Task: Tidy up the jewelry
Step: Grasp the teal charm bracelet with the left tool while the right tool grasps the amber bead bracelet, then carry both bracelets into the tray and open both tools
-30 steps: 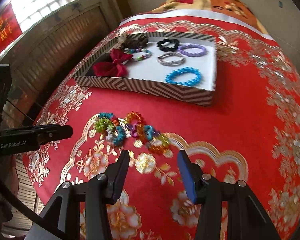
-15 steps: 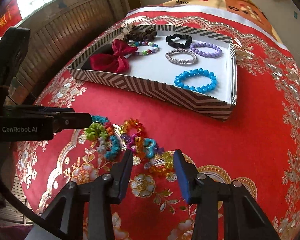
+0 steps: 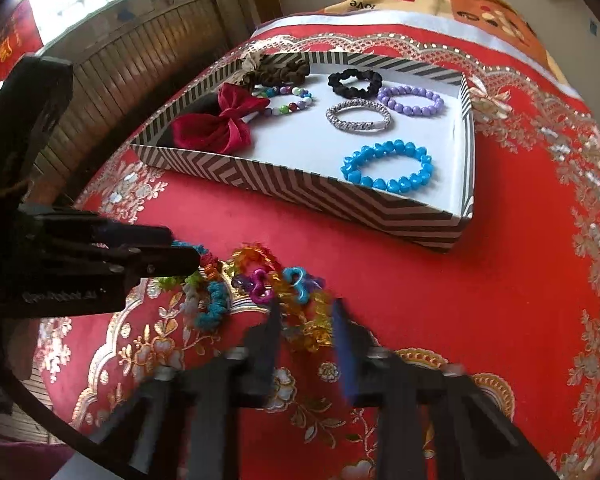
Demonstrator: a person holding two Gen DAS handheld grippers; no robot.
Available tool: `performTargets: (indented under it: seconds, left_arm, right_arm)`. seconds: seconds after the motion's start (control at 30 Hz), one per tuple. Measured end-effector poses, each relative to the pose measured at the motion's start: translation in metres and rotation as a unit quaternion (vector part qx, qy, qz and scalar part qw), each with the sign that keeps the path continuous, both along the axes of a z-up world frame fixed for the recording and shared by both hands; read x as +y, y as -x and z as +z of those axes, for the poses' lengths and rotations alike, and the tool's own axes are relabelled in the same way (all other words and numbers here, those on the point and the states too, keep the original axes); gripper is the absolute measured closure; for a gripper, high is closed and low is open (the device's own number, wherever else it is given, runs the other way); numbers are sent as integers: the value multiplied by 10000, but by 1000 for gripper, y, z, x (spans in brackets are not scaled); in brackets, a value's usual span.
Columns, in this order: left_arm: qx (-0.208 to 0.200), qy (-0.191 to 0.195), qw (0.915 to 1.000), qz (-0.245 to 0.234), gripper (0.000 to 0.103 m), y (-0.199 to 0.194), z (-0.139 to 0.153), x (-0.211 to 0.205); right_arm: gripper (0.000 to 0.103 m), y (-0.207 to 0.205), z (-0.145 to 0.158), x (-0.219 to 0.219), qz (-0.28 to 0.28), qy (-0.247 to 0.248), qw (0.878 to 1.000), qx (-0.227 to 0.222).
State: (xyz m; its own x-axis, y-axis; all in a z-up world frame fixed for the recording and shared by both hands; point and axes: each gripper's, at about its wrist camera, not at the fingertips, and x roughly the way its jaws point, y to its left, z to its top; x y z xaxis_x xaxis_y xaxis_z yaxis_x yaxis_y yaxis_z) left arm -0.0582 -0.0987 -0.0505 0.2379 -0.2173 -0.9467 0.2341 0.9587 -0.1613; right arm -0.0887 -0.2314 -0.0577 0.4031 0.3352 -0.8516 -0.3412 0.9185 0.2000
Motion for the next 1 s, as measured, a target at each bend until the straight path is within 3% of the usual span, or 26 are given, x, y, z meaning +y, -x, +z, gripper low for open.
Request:
performTargets:
  seconds: [0.13, 0.43, 0.73, 1.0]
  left_arm:
    - [57, 296, 9995, 97, 90, 3, 6, 6]
    - [-381, 397, 9981, 261, 90, 8, 50, 12]
    - [-1000, 140, 9946, 257, 90, 13, 97, 11]
    - [-1312, 27, 9911, 230, 90, 6, 118, 5]
  right_arm:
    - [94, 1, 9, -8, -58, -283, 9996, 0]
    - [94, 11, 61, -25, -146, -931, 9950, -345]
    - [94, 21, 105, -39, -235, -906, 9924, -800]
    - [94, 24, 131, -48, -324, -826, 9905, -1053]
